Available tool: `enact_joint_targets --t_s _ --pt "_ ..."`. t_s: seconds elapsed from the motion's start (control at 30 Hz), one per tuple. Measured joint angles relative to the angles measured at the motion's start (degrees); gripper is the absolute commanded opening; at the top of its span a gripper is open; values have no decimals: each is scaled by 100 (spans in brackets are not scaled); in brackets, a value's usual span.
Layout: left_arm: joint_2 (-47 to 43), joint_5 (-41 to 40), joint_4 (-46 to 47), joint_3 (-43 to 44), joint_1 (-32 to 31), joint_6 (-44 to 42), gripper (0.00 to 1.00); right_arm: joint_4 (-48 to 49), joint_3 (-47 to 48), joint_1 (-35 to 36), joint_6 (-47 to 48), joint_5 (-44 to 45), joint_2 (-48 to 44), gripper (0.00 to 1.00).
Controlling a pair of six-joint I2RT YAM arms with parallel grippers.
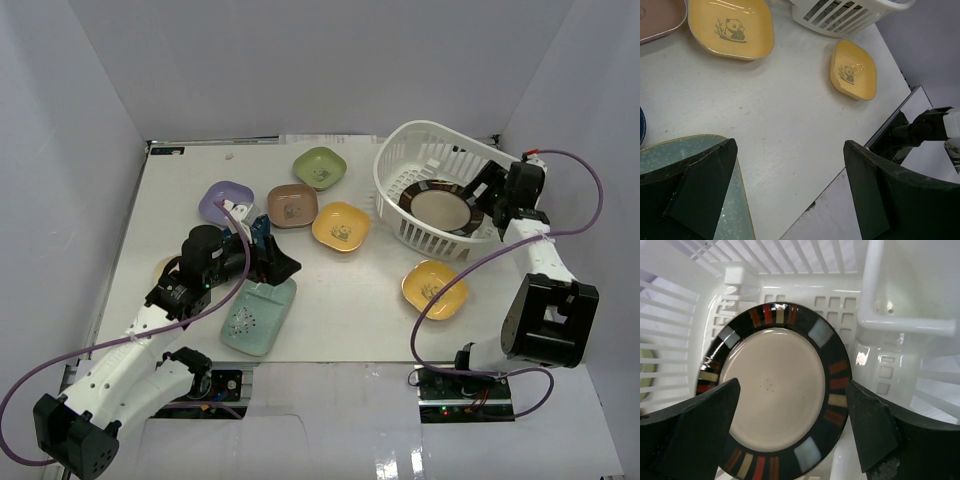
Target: Place the plates into the plastic bin on the countertop
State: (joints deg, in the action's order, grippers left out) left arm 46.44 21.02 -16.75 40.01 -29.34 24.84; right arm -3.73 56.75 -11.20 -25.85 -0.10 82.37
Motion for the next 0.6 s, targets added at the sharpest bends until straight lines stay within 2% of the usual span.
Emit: enact_joint_targets --t_s 0.2,0.3,0.4,0.47,0.6 --pt "7 -2 0 0 57 -22 98 -557 1244 874 852 1172 544 90" --pt "13 -11 -2 0 74 -42 98 -627 1292 1200 1078 1451 616 91" --pt "13 -42 -2 0 90 -61 98 -702 1292 1558 1207 1550 573 99" --pt "17 -61 -2 0 114 -83 98 -682 1217 1939 1296 1589 345 92" --pt "-4 -195 -13 0 151 -127 98 -284 354 3504 1193 1272 -973 66"
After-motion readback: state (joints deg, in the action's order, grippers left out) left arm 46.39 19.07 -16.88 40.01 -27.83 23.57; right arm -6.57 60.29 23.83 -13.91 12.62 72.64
